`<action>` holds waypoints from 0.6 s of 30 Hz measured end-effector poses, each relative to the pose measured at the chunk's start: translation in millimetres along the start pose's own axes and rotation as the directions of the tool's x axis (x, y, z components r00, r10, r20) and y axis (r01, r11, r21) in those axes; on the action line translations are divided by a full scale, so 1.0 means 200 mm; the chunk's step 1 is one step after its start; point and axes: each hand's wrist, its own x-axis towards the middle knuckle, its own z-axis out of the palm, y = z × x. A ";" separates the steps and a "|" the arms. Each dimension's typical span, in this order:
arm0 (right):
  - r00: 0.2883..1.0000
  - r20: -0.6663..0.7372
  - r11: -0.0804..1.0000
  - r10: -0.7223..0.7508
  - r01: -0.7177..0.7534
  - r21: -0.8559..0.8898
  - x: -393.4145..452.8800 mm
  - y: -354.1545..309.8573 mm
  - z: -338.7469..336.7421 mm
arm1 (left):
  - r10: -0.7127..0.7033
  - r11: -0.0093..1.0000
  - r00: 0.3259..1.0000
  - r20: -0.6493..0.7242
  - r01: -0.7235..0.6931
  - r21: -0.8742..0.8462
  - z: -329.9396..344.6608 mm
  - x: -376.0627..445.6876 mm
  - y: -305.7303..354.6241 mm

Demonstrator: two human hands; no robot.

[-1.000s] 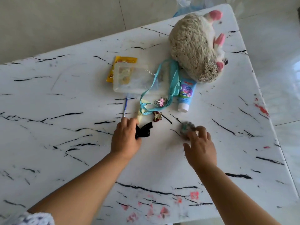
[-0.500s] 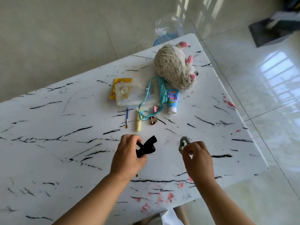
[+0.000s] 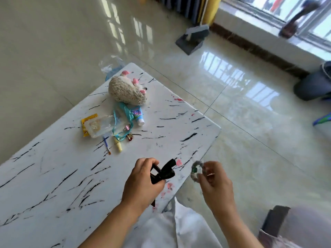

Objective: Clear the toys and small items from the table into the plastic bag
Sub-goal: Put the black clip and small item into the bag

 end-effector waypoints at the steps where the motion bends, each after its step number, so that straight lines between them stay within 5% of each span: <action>1: 1.000 -0.027 1.000 0.005 -0.004 0.004 -0.07 0.03 -0.05 | 0.024 1.000 0.999 0.033 -0.025 0.011 0.02 -0.04 0.04; 9: 0.944 -0.327 0.999 0.047 -0.053 -0.011 -0.67 0.27 -0.43 | 0.285 0.953 0.934 0.215 -0.300 0.043 0.22 -0.36 0.30; 18: 0.684 -0.719 0.989 0.122 -0.146 0.028 -1.77 0.56 -0.75 | 0.562 0.802 0.717 0.413 -0.595 -0.060 0.49 -1.13 0.46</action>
